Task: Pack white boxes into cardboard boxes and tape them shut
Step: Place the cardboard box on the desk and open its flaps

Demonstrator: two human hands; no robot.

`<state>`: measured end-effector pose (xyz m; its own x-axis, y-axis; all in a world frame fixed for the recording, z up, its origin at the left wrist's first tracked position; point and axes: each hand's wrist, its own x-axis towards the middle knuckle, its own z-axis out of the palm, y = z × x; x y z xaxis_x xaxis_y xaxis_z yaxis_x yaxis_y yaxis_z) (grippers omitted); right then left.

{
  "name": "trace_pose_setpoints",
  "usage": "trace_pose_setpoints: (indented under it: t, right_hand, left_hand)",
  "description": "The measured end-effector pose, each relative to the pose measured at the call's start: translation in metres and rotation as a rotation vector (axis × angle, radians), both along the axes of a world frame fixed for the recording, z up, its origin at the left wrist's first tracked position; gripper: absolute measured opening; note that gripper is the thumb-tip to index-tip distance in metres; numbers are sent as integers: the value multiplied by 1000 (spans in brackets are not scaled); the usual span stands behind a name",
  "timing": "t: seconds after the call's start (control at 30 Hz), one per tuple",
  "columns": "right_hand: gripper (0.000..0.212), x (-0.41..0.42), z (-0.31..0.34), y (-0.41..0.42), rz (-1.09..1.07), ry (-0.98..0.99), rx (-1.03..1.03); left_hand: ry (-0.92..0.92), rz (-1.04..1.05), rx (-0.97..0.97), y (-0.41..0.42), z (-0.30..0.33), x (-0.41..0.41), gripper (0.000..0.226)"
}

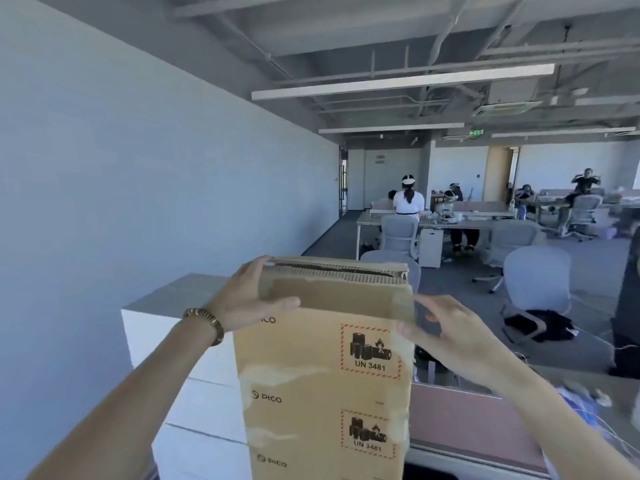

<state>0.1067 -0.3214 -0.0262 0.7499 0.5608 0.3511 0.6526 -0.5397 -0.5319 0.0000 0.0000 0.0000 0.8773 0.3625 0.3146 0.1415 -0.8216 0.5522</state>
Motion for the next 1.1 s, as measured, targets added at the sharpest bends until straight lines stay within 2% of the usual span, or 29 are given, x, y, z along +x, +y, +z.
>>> trace_pose_setpoints:
  t: [0.1, 0.2, 0.27, 0.3, 0.37, 0.43, 0.53, 0.6, 0.73, 0.9, 1.1]
  right_hand:
    - [57, -5, -12, 20, -28, 54, -23]
    - [72, -12, -17, 39, -124, 152, 13]
    - [85, -12, -19, 49, -217, 232, 61]
    - [76, -9, -23, 52, -251, 247, 67]
    - [38, -9, -23, 57, -296, 256, 74]
    - [20, -8, -21, 60, -308, 290, 101]
    - [23, -8, -18, 60, -253, 404, 170]
    - [27, -11, -15, 60, -203, 478, 210]
    - [35, -18, -8, 63, -174, 565, 223]
    - [34, -24, -6, 64, -175, 608, 246]
    - [34, -32, -12, 58, -207, 565, 302]
  left_hand:
    - [57, -8, -47, 30, -19, -8, 118]
    - [87, -28, -151, 56, -39, -5, 114]
    - [69, -69, -233, 67, -47, -3, 121]
    - [57, -82, -270, 72, -51, -1, 127]
    - [38, -93, -309, 82, -56, 3, 131]
    - [32, -126, -336, 87, -56, 7, 110]
    - [66, -253, -405, 91, -50, 9, 58]
    - [98, -312, -441, 95, -47, 12, 44]
    - [123, -401, -500, 96, -52, 17, 48]
    - [82, -432, -500, 96, -57, 20, 47]
    - [20, -470, -484, 88, -51, 13, 50]
